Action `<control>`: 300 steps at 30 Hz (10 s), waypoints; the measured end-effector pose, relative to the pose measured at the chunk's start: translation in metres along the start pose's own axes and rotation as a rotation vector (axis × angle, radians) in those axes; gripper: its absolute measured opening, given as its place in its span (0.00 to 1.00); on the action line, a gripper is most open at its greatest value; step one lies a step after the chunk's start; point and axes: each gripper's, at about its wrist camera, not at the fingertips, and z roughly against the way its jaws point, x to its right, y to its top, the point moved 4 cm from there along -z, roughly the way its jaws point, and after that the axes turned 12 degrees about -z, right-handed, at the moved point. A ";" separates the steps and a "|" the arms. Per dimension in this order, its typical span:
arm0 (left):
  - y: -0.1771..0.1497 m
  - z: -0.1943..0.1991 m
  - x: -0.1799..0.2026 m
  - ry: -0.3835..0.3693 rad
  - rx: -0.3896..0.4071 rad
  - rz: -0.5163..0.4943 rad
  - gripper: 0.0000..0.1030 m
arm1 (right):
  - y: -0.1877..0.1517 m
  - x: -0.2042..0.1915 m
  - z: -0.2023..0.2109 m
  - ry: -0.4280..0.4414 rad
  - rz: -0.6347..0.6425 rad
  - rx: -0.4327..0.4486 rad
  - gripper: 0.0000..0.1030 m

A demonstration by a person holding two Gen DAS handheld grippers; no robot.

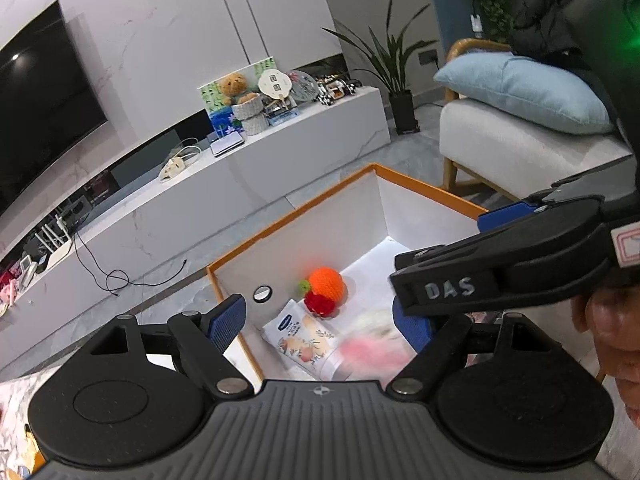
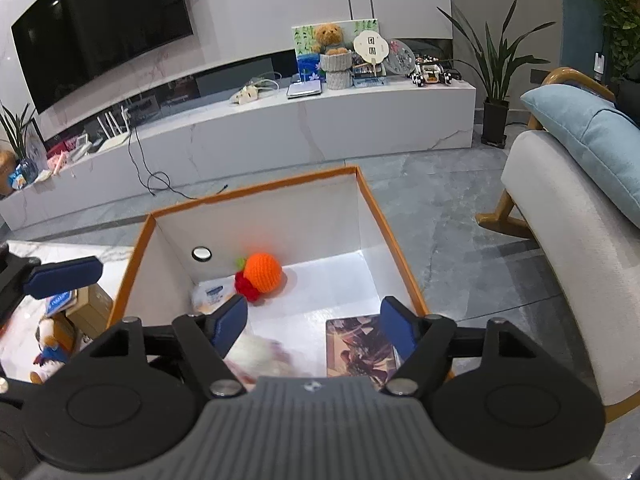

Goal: Organize objects
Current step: 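Withdraw both tools from the box back toward the table, then grasp the red panda plush with the left tool while the right tool grasps the yellow tape measure, then lift the panda plush and tape measure off the table with both tools, then carry the panda plush and tape measure over the orange box, then lower both items into the box and open both tools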

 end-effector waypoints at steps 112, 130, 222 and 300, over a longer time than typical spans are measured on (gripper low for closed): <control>-0.264 0.014 -0.158 -0.015 -0.172 0.686 0.46 | -0.176 -0.201 -0.089 0.159 0.412 -0.072 0.51; -0.284 0.069 -0.115 -0.085 -0.250 0.595 0.47 | -0.219 -0.192 -0.028 0.183 0.510 -0.193 0.51; -0.178 0.079 -0.102 0.014 -0.092 0.444 0.59 | -0.122 -0.152 0.043 0.228 0.373 -0.058 0.51; -0.003 -0.086 -0.018 -0.086 -0.190 0.035 0.72 | 0.004 0.007 -0.042 -0.071 -0.051 -0.028 0.54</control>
